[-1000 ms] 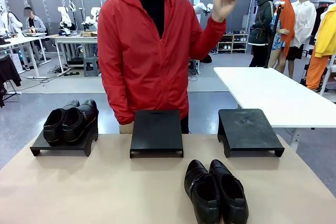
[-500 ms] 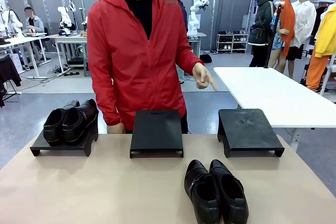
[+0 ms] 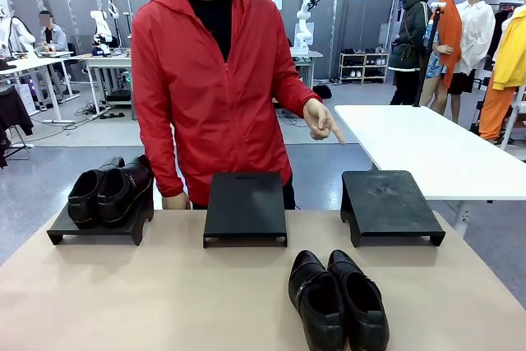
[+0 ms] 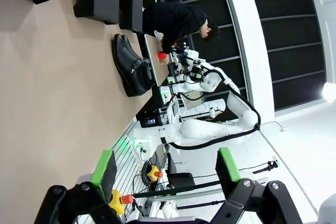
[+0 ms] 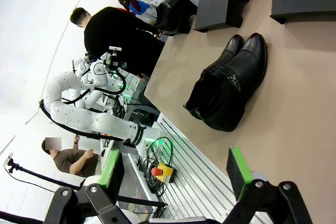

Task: Place the shoes on the stand as instructed by the person.
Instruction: Pick up another pair of Shoes and place it on the Shoes Stand indicated by the person.

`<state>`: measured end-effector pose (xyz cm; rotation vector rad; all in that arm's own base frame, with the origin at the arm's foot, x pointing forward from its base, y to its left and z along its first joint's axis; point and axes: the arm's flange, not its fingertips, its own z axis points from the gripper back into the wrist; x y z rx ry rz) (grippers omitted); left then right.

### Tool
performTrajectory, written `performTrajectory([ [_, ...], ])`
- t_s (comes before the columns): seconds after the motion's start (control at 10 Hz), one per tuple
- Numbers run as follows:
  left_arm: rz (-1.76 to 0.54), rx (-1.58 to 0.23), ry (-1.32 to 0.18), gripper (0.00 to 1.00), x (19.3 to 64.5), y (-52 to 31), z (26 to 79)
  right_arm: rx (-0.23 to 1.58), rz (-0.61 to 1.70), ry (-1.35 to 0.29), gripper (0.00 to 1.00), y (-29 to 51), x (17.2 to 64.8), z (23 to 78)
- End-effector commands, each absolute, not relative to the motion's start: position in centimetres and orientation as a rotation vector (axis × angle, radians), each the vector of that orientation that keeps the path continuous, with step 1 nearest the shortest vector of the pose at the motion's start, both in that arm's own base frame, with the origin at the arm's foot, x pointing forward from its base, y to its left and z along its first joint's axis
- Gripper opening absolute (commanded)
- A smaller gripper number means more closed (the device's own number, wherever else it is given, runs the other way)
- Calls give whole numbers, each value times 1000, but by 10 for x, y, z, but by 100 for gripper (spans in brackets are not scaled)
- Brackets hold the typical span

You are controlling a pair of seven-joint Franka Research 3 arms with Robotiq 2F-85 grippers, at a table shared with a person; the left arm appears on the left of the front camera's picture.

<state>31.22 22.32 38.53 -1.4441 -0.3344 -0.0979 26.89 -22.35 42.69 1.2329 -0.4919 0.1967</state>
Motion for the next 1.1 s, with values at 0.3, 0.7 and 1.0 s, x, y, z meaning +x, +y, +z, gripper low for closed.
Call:
performTrajectory([
  [0.3,-105,-1422,-337,97,308,221,386,1233,197,-492,100,-223,269,427],
  [0.7,-105,-1422,-337,97,308,221,386,959,284,-263,100,-157,270,500],
  [1.0,-105,-1422,-337,97,308,221,386,725,362,-104,100,-57,288,544],
])
